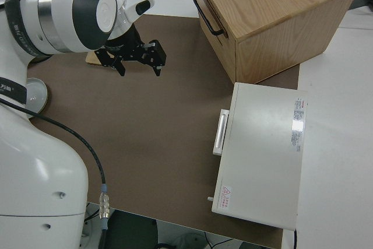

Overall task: Pick gray plate from table and place it on lower plate rack with left arm
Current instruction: 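Close the left gripper on the gray plate's rim, then lift the gray plate with the left gripper and carry it toward the wooden rack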

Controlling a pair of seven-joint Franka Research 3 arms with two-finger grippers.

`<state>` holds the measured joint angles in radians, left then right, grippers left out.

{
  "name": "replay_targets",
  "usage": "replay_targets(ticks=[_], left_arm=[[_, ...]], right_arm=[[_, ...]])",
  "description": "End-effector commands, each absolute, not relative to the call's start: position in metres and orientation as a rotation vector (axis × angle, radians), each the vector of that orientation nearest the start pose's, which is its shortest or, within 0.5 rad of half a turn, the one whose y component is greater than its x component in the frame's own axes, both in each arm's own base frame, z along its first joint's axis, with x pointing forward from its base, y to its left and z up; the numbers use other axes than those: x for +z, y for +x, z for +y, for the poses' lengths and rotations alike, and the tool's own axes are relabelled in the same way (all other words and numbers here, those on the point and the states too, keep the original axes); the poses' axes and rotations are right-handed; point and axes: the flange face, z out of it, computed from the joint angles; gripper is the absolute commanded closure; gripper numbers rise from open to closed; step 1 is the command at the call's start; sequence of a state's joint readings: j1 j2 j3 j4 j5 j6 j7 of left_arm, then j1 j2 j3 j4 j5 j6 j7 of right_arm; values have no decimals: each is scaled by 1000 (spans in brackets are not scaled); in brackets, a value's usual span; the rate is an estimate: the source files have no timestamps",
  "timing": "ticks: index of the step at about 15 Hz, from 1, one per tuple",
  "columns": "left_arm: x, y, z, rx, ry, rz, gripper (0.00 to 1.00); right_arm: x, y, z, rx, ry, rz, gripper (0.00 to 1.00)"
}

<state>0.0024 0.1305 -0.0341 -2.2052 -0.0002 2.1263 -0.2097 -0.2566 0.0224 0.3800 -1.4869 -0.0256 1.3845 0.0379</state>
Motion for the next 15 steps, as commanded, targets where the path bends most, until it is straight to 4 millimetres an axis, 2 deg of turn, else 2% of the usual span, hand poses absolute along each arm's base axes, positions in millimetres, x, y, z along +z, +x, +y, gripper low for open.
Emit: replay_targets(ticks=[1,5,7,11,15], left_arm=[[323,531,-7,301,-3088,-321,1000],[354,537,-4,355,-3076,-332,1000],[377,540,-3,358,-3068,-354,1000],[407,545,-4,342,-3030,-410,1000],[446,544,0,362,-2923,-377,1000]], right_arm=[[641,536,59,196,-3169,-105,17],[641,536,59,196,-3169,-105,17],[641,536,59,196,-3169,-105,17],[641,536,59,196,-3169,-105,17],[641,536,59,196,-3169,-105,17]])
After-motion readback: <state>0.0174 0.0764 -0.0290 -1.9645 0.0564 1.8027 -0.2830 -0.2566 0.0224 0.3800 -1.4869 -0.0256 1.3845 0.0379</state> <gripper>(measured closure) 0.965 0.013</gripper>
